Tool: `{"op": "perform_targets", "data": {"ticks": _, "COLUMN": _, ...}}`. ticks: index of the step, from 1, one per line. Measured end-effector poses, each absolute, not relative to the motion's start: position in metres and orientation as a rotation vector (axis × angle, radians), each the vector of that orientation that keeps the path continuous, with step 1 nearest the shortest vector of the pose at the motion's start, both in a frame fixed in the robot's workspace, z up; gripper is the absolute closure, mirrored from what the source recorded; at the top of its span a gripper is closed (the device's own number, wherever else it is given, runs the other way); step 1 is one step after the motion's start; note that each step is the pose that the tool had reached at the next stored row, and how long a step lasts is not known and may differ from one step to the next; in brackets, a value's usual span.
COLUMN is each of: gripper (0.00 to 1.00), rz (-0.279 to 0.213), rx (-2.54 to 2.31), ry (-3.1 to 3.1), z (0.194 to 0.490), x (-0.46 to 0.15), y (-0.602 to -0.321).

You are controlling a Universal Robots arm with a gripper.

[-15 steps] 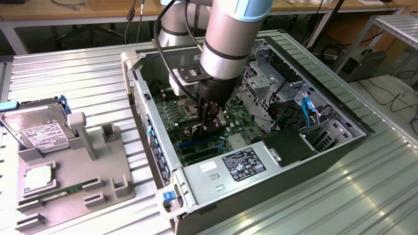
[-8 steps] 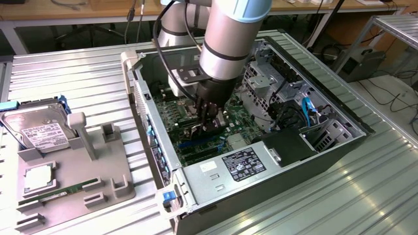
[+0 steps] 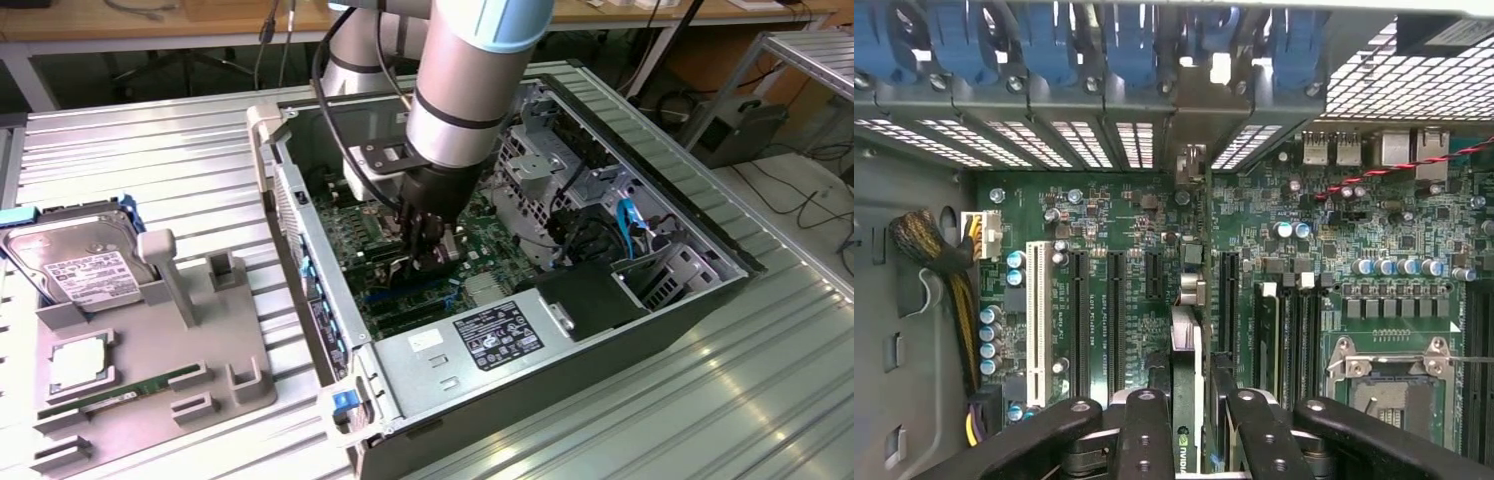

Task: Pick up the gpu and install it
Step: 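Insert the gpu into the slot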

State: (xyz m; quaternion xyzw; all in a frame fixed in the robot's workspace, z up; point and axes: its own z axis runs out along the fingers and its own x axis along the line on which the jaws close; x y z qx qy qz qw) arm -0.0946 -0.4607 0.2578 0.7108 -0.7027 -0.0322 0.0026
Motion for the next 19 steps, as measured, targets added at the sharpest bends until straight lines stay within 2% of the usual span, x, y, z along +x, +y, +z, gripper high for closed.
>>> {"op": "perform_targets", "data": {"ticks": 5, "gripper": 0.73, "rz": -0.102, "rx": 2.230, "ry": -2.205, "z": 0.256, "x": -0.095, "y": -0.461}}
{"op": "perform_targets", "data": {"ticks": 6, "gripper": 0.67, "rz": -0.101, "rx": 2.230, "ry": -2.204, "z": 0.256, "x": -0.095, "y": -0.461}}
{"op": "perform_targets", "data": {"ticks": 7, "gripper": 0.67, "rz": -0.102, "rx": 2.230, "ry": -2.205, "z": 0.258, "x": -0.095, "y": -0.461}}
{"op": "perform_targets", "data": {"ticks": 8, "gripper": 0.60, "rz": -0.101, "rx": 2.230, "ry": -2.204, "z": 0.261, "x": -0.095, "y": -0.461}}
{"op": "perform_targets", "data": {"ticks": 15, "gripper": 0.60, "rz": -0.101, "rx": 2.230, "ry": -2.204, "z": 0.288, "x": -0.095, "y": -0.460}}
{"op": "perform_targets", "data": {"ticks": 17, "gripper": 0.61, "rz": -0.099, "rx": 2.229, "ry": -2.204, "z": 0.288, "x": -0.095, "y": -0.458}}
{"op": "perform_targets", "data": {"ticks": 19, "gripper": 0.75, "rz": -0.092, "rx": 2.226, "ry": -2.201, "z": 0.288, "x": -0.097, "y": -0.455}}
